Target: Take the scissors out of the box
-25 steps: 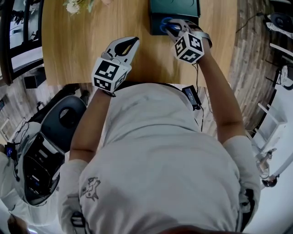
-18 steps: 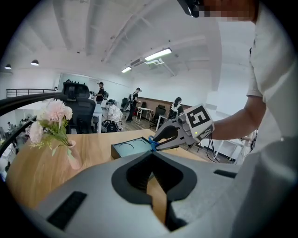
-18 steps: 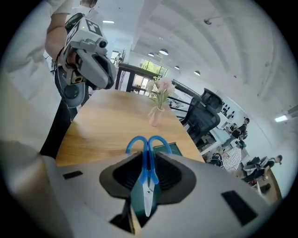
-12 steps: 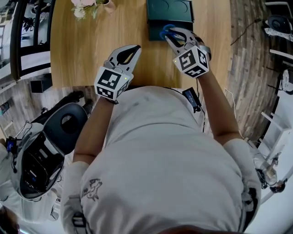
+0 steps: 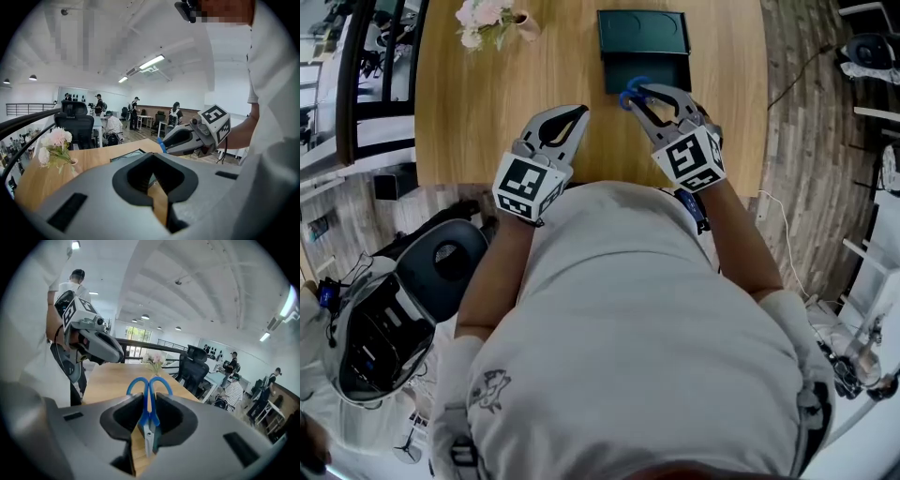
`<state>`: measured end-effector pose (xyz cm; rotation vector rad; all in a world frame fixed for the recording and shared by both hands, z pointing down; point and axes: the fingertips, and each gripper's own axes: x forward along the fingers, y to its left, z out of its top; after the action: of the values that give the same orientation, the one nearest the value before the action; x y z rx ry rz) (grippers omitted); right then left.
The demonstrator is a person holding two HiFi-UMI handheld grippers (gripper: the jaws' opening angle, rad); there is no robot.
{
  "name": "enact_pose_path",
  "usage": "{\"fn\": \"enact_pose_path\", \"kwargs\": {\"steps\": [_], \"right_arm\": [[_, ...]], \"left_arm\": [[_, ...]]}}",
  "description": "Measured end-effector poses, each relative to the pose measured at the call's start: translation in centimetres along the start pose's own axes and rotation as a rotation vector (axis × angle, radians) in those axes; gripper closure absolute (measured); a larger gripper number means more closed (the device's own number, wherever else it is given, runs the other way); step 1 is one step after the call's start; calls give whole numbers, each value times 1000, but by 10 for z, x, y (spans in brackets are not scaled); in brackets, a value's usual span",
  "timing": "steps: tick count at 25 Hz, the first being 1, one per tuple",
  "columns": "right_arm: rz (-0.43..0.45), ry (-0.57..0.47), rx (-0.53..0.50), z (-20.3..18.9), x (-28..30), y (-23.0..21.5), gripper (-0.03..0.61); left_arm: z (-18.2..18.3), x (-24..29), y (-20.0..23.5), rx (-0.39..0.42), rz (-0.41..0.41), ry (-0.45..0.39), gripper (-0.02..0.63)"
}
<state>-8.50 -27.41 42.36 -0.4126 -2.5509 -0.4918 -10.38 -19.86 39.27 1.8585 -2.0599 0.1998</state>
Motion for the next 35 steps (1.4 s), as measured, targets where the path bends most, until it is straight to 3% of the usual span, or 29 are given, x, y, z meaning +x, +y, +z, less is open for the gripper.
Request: {"fn": "enact_pose_path", "kwargs": {"steps": [8, 15, 24, 35], "right_arm": [[-35, -8, -53, 9, -11, 12, 485], [-71, -8, -28, 18, -15, 21, 485], [-113, -28, 11, 53, -20, 65, 485], [-209, -24, 61, 97, -18, 155, 483]], "left_arm": [[1, -21, -3, 6, 8, -10, 609], [5, -38, 0, 15, -22, -25, 609], [-6, -95, 0, 15, -70, -17, 609], [-37, -196, 17, 45, -126, -68, 609]]}}
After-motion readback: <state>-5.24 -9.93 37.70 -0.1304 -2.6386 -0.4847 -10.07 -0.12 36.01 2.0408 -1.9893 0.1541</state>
